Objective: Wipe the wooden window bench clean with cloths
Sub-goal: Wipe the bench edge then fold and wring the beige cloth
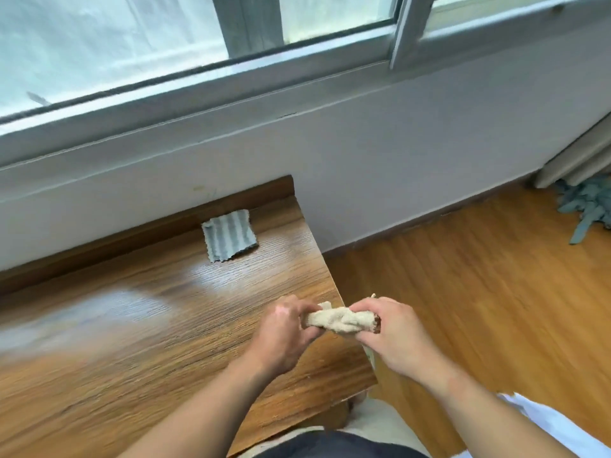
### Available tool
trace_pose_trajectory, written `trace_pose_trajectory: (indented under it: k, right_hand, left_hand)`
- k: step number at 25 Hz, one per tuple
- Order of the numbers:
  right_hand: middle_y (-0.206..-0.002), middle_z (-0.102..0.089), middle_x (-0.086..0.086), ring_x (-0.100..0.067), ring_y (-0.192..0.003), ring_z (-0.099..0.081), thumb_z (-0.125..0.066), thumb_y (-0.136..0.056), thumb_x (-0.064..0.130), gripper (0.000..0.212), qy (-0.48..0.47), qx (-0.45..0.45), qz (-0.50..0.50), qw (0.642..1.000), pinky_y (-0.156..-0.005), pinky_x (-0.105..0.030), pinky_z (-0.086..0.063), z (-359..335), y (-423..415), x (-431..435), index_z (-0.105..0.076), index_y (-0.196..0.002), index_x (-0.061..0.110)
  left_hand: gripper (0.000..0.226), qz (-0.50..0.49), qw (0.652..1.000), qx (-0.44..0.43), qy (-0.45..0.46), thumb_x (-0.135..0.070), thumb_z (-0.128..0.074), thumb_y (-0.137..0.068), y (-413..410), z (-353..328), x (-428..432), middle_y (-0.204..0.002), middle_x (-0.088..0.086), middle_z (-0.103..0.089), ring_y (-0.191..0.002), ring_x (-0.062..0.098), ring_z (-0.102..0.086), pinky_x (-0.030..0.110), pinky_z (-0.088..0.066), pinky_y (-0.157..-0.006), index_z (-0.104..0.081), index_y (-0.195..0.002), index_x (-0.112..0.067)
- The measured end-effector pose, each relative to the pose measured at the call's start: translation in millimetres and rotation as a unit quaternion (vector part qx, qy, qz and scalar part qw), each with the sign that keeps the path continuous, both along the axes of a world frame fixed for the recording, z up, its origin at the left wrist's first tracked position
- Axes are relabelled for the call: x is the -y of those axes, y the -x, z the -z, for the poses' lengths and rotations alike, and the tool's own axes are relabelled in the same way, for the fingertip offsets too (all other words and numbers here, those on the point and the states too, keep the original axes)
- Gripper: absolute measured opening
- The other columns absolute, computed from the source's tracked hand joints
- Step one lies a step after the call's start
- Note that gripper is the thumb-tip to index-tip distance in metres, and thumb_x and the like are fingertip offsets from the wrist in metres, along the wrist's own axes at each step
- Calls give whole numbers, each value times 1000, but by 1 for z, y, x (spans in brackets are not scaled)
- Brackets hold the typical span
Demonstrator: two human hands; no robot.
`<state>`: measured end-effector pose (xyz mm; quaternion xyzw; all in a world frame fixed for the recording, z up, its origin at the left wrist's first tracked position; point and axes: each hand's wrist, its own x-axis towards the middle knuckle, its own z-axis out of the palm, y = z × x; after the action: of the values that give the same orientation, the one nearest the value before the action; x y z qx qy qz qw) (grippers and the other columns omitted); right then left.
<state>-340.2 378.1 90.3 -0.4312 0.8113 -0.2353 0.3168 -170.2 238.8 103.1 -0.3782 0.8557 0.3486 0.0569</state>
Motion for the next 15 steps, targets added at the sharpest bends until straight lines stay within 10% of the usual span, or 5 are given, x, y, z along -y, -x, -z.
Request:
trace_pose_trajectory:
  k: [4, 8, 10, 15]
  right_hand:
    - [-115, -52, 24, 3, -104, -55, -75, -79, 36, 17, -34, 49, -140, 988, -90, -22, -44, 12, 57, 32, -72, -95, 35]
    - [-100, -77, -2, -13, -92, -72, -82, -82, 10, 30, -41, 376, -82, 922, -84, -39, -58, 30, 71, 64, -68, -108, 15]
    - [-107, -78, -9, -22, -100, -75, -79, -84, -3, 43, -76, 394, -32, 915, -90, -47, -60, 46, 66, 85, -64, -121, 13]
    - [-112, -75, -1, -14, -97, -75, -74, -90, 3, 46, -50, 316, 25, 947, -88, -46, -62, 59, 70, 189, -59, -131, 19]
  left_hand:
    - [10, -106, 985, -34, -132, -38, -76, -85, 12, 14, 2, -105, -21, -63, -100, -1, -57, 25, -46, -86, -67, -82, -35]
    - [6, -355, 825, -212, -386, -20, -70, -91, 14, 24, -3, -92, 5, -74, -86, 22, -70, 39, -54, -76, -67, -87, -22]
    - [7, -443, 776, -205, -400, -10, -61, -99, 24, 35, 6, -104, 16, -75, -92, 29, -75, 42, -60, -75, -62, -106, -8]
    - [17, -484, 804, -184, -292, -13, -63, -98, 53, 61, 103, -116, 13, -72, -94, 23, -75, 45, -63, -81, -58, -115, -13]
